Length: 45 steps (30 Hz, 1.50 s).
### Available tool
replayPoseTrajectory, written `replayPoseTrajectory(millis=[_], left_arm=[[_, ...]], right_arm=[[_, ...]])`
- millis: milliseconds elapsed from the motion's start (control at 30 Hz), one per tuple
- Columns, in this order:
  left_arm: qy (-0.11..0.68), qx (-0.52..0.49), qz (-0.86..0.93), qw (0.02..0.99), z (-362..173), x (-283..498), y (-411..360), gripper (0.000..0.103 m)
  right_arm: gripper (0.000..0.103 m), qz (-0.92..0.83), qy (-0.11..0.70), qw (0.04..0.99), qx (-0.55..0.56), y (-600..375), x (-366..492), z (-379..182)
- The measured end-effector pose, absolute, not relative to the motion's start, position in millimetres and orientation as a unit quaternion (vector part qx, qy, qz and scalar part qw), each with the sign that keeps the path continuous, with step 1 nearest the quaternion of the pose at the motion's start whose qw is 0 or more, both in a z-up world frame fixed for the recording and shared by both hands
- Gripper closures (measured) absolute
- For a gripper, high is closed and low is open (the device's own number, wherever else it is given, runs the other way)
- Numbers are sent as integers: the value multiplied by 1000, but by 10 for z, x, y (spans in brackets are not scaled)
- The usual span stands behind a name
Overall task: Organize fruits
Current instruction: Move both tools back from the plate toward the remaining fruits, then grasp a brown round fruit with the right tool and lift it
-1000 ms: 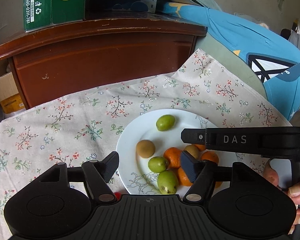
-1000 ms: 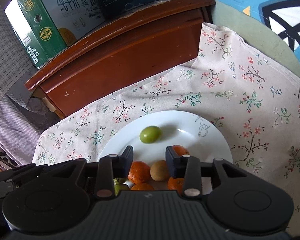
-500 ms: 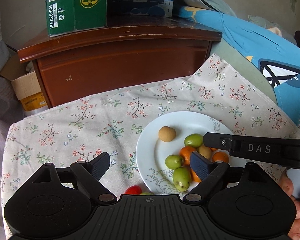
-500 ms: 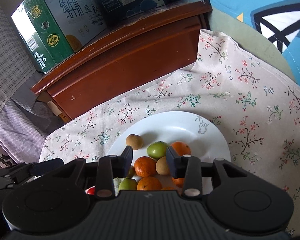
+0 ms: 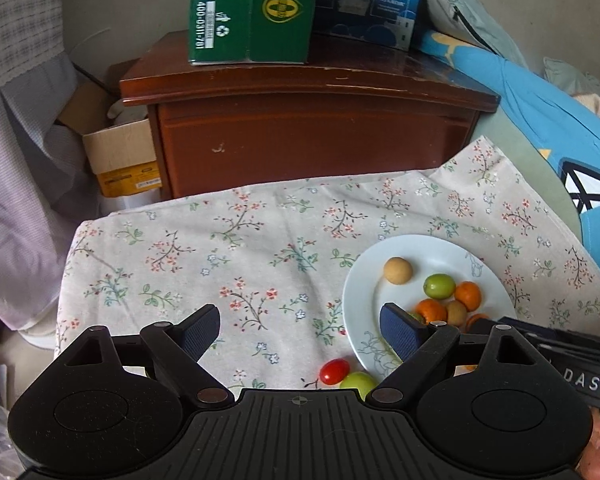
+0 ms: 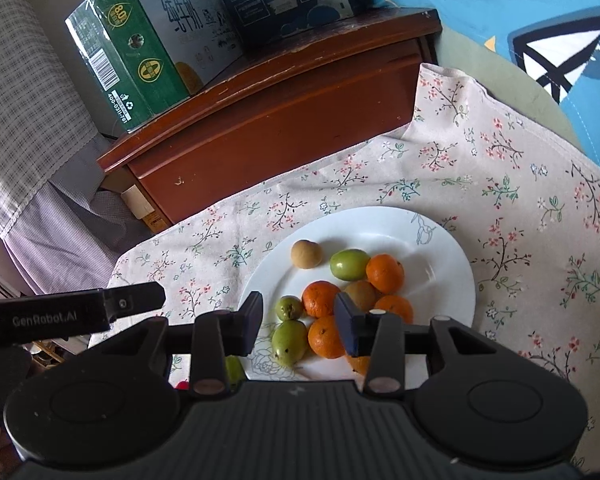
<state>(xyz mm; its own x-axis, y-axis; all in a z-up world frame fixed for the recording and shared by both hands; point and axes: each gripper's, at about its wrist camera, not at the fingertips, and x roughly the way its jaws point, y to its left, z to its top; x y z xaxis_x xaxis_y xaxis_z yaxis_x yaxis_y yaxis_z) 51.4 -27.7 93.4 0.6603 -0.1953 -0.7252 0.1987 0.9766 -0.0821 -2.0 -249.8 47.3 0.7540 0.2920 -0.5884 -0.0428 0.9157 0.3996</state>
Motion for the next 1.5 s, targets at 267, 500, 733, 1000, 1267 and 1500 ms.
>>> replayPoseTrajectory(millis=[267,500,733,1000,1267,1500], left_arm=[[411,-18,-95,906,904,438,-73,14],[429,-19,-89,899,803,418,-1,14],[444,-16,-84,892,703,400,33,14],[459,-6,-79,885,575,359,103,14],[473,-26,-78,877,501,363,194,14],[477,-1,-98,873,428,298,79,15]], right_arm=[[62,136,361,905,180,-2252,-175,360],[62,185,378,895,146,-1948,-227,218],[62,195,395,889,126,-1770,-187,37],[63,190,389,895,110,-1671,-104,-57],[78,193,386,897,101,-1645,-93,-73],[79,174,405,892,102,-1752,-201,20]])
